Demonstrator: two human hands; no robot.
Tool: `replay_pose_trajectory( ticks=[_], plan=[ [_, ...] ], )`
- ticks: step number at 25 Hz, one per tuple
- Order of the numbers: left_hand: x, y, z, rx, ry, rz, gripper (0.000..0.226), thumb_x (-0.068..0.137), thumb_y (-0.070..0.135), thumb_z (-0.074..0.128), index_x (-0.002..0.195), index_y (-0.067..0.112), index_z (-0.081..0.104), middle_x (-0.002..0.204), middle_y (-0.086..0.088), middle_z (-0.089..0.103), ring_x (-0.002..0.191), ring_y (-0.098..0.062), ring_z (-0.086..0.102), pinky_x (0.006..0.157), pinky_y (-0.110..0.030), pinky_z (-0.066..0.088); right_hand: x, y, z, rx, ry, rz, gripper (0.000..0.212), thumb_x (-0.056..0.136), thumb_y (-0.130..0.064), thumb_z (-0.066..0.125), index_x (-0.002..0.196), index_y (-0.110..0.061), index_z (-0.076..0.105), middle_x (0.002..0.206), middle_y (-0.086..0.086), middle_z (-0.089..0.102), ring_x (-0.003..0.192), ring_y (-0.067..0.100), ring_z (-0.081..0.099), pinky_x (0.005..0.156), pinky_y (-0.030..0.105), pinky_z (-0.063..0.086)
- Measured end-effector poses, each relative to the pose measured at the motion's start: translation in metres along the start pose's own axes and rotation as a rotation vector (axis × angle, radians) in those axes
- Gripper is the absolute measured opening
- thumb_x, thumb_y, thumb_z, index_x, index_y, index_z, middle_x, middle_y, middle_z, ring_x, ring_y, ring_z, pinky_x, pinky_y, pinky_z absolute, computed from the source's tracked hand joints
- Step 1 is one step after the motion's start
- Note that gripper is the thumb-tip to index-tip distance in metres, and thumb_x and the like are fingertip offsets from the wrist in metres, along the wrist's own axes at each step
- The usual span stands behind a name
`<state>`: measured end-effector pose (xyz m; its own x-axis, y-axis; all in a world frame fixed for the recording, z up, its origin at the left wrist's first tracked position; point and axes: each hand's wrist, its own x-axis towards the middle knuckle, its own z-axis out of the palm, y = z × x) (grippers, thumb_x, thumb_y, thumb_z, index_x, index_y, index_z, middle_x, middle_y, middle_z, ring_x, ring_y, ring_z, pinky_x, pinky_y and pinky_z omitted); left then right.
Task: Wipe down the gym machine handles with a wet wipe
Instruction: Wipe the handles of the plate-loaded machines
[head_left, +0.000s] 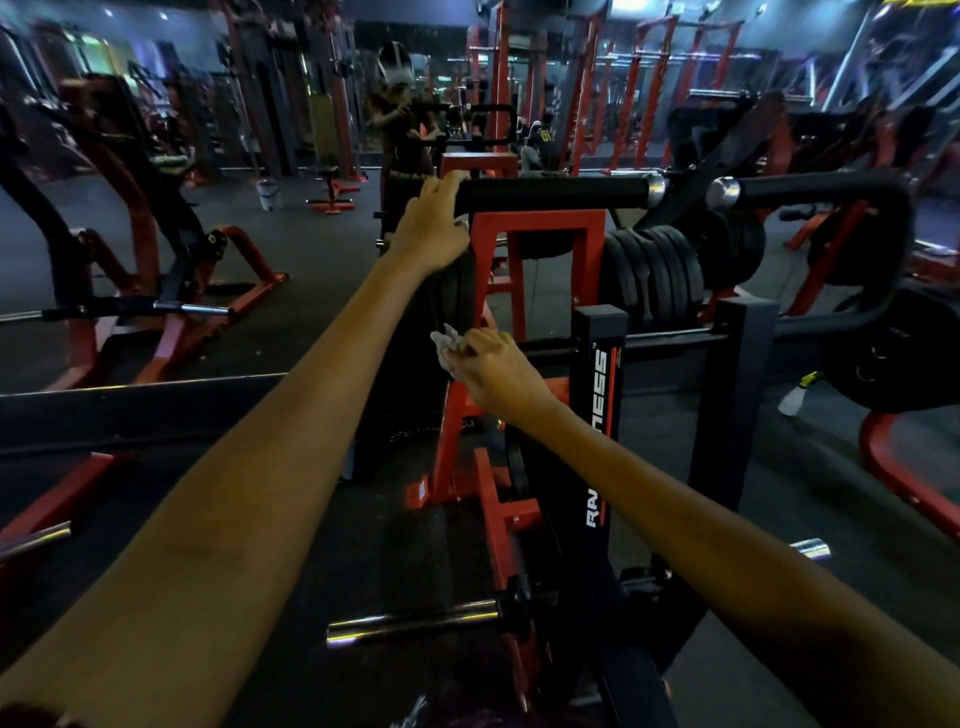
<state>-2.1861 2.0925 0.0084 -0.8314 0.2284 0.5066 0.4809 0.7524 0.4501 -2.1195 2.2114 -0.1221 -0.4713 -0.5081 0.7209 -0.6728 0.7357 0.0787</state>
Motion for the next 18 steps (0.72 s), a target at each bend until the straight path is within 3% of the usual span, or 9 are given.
replay_pose_trajectory(
  ticks=[4,8,12,14,18],
  plan=[
    [0.000,0.001,-0.002,0.000,-0.006,0.003,0.050,0.089,0.005,0.050,0.136,0.015,0.038,0.129,-0.016,0.043,0.113,-0.032,0.048,0.091,-0.041,0.046,0.039,-0.005,-0.004,-0.050,0.091,0.027,0.031,0.084,-0.006,0.050,0.111,0.000,0.063,0.082,0.013,0.056,0.068,0.026,0.053,0.057,0.035,0.046],
    [-0.001,0.002,-0.003,-0.014,-0.007,0.015,0.049,0.091,0.004,0.048,0.137,0.016,0.037,0.130,-0.015,0.043,0.113,-0.030,0.048,0.086,-0.034,0.044,0.029,0.002,0.008,-0.154,0.080,-0.127,0.036,0.080,-0.005,0.044,0.109,-0.003,0.065,0.095,0.009,0.044,0.079,0.023,0.044,0.062,0.036,0.048],
    [-0.001,0.001,-0.001,-0.001,0.019,0.021,0.049,0.090,0.003,0.048,0.136,0.016,0.038,0.131,-0.015,0.043,0.113,-0.028,0.049,0.081,-0.029,0.040,0.002,0.021,-0.002,-0.210,-0.046,-0.359,0.043,0.062,0.004,0.072,0.104,-0.005,0.068,0.095,0.013,0.059,0.082,0.027,0.055,0.069,0.044,0.054],
    [-0.002,0.003,-0.001,0.001,0.023,0.019,0.049,0.090,0.002,0.049,0.136,0.016,0.038,0.131,-0.014,0.042,0.113,-0.026,0.048,0.081,-0.027,0.039,-0.009,0.037,-0.016,-0.258,-0.190,-0.465,0.045,0.054,-0.003,0.083,0.097,-0.012,0.072,0.092,0.009,0.064,0.081,0.024,0.060,0.071,0.037,0.054],
    [-0.001,0.002,0.001,0.012,0.039,0.010,0.049,0.090,0.003,0.049,0.136,0.016,0.038,0.130,-0.013,0.042,0.113,-0.026,0.047,0.081,-0.026,0.037,-0.038,0.075,-0.045,-0.296,-0.259,-0.437,0.035,0.056,-0.006,0.082,0.089,-0.014,0.073,0.085,0.006,0.063,0.079,0.021,0.057,0.070,0.034,0.049]
  ],
)
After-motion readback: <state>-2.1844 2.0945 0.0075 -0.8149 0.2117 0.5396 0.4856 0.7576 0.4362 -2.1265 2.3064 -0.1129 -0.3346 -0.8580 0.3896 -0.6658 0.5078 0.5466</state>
